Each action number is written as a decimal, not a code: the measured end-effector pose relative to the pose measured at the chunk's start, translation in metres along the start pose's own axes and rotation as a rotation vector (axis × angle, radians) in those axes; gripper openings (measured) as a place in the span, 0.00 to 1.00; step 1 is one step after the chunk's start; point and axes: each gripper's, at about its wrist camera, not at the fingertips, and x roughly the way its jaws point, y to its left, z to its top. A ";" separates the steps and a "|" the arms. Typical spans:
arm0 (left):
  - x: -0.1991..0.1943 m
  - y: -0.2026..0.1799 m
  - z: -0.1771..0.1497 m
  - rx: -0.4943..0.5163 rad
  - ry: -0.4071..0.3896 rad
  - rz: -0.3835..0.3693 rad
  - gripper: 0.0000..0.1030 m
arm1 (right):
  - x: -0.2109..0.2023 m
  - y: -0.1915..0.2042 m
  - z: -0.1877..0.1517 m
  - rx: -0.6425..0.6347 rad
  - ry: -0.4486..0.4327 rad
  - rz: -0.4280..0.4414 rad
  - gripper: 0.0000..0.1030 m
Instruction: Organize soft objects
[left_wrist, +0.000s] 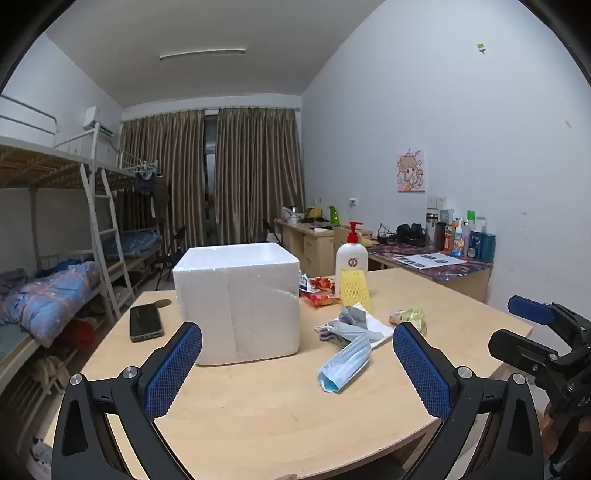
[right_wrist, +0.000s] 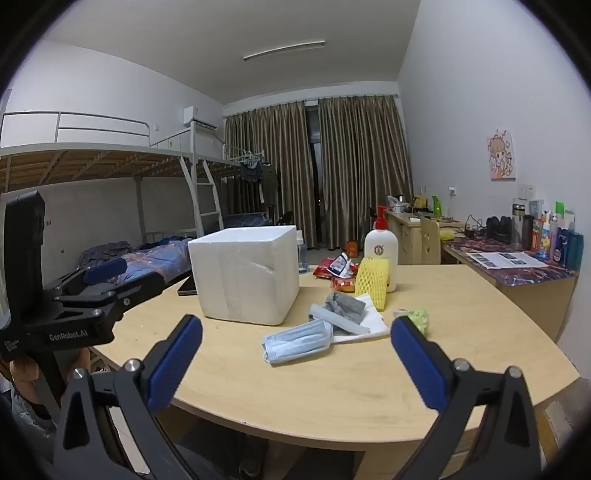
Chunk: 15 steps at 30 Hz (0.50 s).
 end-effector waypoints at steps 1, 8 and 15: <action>0.000 0.000 0.000 0.003 0.003 -0.008 1.00 | 0.000 0.000 0.000 0.000 0.002 -0.003 1.00; -0.001 -0.008 0.001 0.044 -0.024 0.001 1.00 | -0.001 -0.001 0.001 0.001 0.008 -0.006 1.00; -0.001 -0.007 0.000 0.032 -0.039 0.011 1.00 | -0.014 -0.003 0.005 0.008 -0.020 -0.008 1.00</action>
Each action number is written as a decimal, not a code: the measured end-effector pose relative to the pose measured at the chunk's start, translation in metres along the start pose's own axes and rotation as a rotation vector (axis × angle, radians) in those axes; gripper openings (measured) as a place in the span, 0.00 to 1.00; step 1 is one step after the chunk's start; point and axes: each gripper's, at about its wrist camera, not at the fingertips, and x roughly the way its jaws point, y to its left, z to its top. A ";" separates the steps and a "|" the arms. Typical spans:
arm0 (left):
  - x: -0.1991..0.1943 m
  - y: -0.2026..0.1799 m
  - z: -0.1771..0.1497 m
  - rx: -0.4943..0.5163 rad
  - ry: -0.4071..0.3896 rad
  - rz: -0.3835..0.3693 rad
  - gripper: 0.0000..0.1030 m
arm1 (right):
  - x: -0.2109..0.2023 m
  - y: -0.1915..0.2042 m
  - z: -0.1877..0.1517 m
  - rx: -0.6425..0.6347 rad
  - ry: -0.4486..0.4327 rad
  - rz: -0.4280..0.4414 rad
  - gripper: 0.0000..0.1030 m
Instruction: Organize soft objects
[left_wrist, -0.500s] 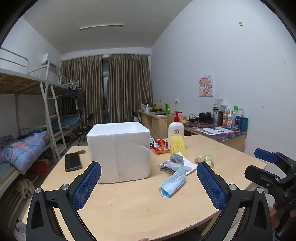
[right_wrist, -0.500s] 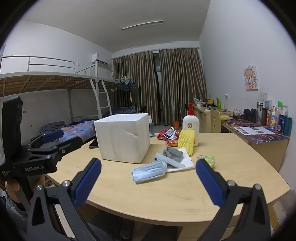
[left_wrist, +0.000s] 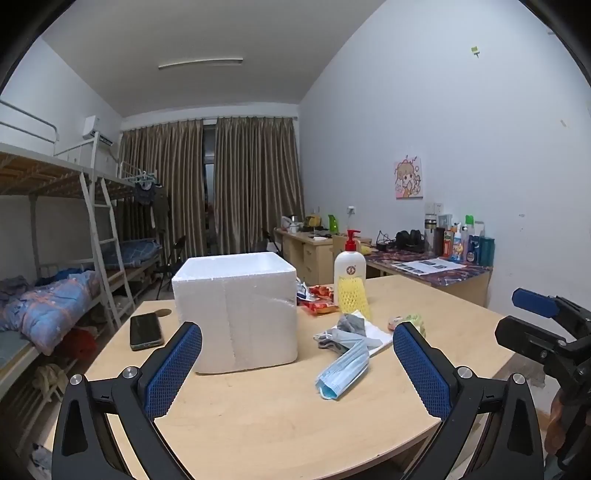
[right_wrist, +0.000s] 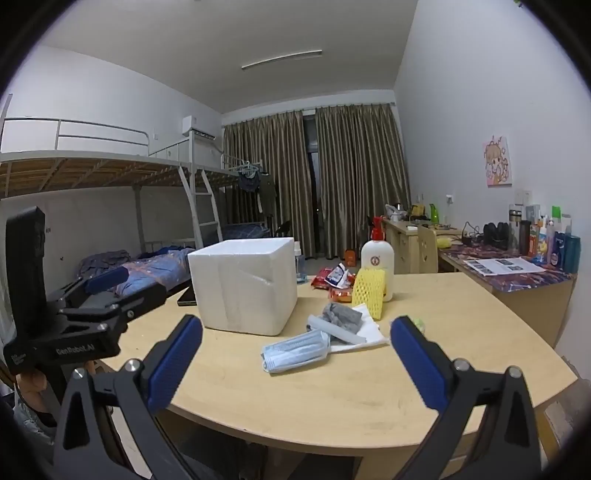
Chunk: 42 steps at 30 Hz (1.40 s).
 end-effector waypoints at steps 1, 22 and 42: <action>0.001 -0.001 -0.001 -0.002 0.001 0.000 1.00 | 0.000 0.000 0.000 -0.001 0.001 -0.005 1.00; 0.002 0.002 0.000 -0.010 0.010 0.007 1.00 | 0.010 0.001 -0.004 -0.010 0.037 -0.011 1.00; 0.001 0.003 -0.001 -0.009 0.010 0.012 1.00 | 0.014 0.000 -0.007 -0.009 0.052 -0.015 1.00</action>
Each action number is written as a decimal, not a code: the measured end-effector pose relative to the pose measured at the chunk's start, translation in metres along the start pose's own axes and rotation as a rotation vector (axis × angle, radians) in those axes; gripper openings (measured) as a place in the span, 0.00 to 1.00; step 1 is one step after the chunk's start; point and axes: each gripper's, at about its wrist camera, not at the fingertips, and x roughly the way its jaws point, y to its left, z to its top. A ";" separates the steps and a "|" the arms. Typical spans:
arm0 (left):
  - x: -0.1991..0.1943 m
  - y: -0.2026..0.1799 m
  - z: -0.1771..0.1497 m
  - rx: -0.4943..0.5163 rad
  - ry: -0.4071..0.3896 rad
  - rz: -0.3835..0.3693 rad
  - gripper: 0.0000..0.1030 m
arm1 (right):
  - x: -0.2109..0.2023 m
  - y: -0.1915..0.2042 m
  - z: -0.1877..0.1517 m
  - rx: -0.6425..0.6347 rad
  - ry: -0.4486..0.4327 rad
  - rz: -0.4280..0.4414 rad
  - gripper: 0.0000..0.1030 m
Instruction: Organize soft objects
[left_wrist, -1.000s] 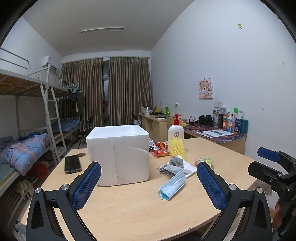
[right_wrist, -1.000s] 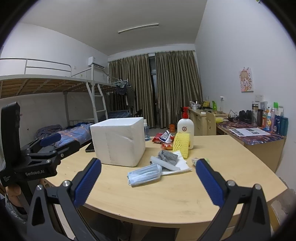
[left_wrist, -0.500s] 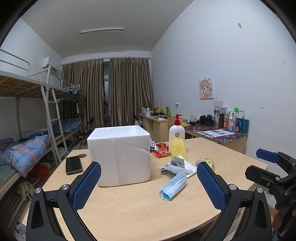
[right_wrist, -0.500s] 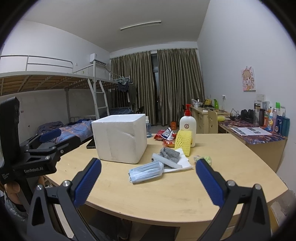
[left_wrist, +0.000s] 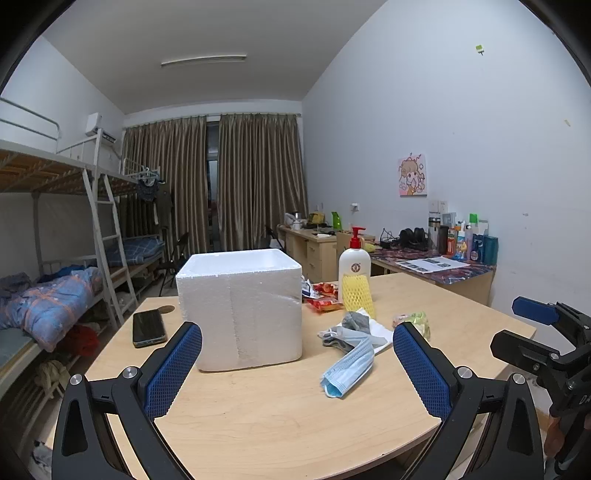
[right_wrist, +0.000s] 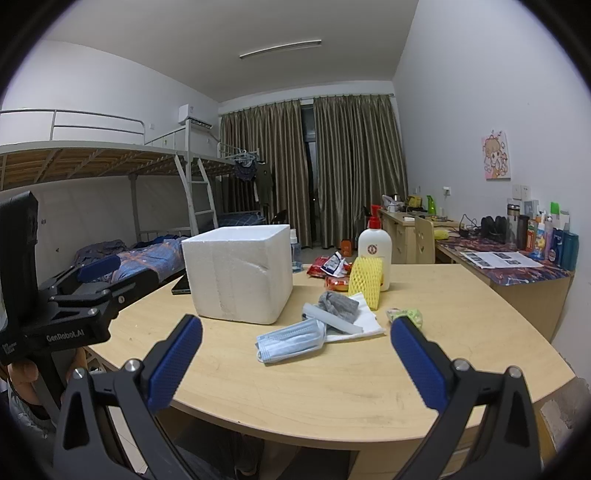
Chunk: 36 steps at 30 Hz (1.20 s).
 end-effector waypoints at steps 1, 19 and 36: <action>0.000 0.000 0.000 0.000 -0.001 -0.001 1.00 | 0.000 0.000 -0.001 -0.001 0.000 0.000 1.00; 0.000 0.002 0.000 -0.004 0.003 -0.006 1.00 | 0.002 0.002 -0.003 0.000 0.006 -0.003 1.00; 0.001 0.004 0.000 -0.011 0.010 -0.007 1.00 | 0.001 0.002 -0.002 0.001 0.005 -0.011 1.00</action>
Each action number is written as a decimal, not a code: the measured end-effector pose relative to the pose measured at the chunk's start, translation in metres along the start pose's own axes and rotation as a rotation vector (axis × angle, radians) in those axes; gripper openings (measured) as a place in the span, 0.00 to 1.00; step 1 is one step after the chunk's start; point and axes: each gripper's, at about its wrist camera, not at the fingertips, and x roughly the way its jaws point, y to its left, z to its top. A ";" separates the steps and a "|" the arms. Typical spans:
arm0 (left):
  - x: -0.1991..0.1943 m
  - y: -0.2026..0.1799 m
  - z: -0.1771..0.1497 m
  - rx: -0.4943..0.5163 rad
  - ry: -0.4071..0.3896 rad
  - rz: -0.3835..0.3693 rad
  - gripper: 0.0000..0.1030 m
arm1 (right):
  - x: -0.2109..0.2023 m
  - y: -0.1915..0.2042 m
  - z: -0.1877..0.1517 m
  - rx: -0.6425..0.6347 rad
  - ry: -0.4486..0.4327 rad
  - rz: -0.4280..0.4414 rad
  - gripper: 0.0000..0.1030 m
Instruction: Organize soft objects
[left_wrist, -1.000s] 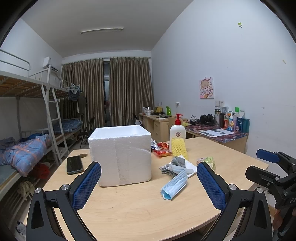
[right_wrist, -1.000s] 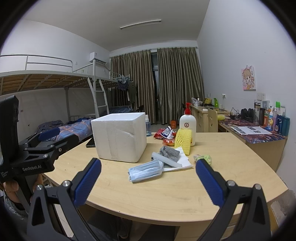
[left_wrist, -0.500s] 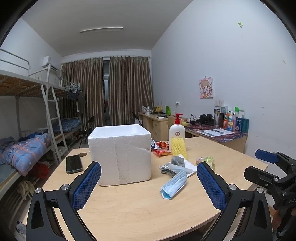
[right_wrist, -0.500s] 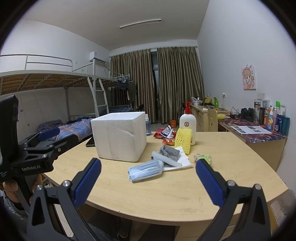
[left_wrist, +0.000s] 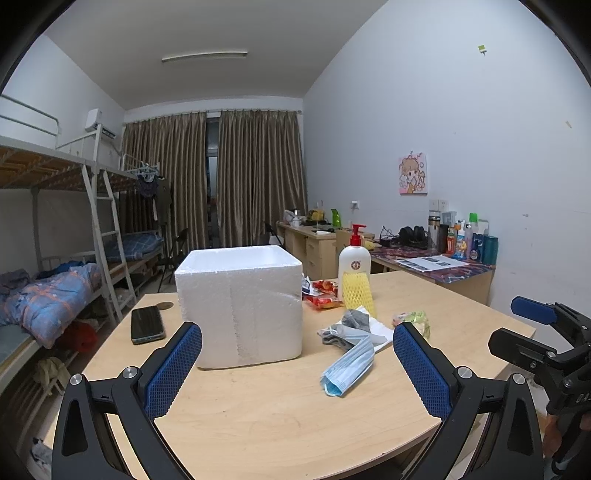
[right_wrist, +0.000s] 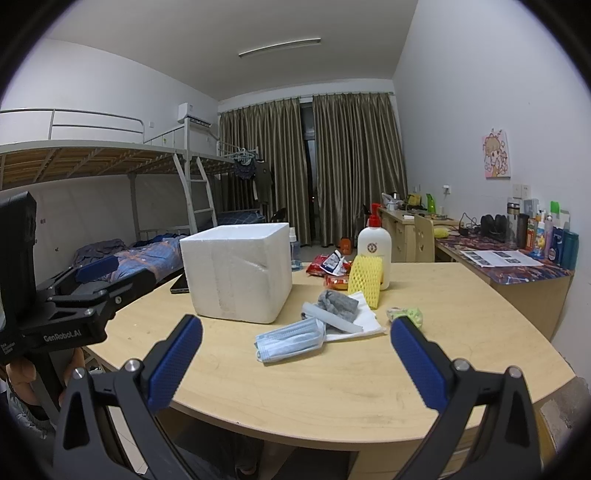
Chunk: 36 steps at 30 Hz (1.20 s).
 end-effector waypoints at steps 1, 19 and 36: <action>0.001 0.000 0.001 0.000 0.002 -0.002 1.00 | 0.001 0.000 0.001 0.000 0.001 -0.004 1.00; 0.041 0.007 0.007 -0.006 0.085 -0.059 1.00 | 0.034 -0.021 0.013 0.052 0.056 -0.032 1.00; 0.122 -0.009 -0.017 0.007 0.278 -0.152 1.00 | 0.093 -0.064 0.002 0.074 0.217 -0.142 1.00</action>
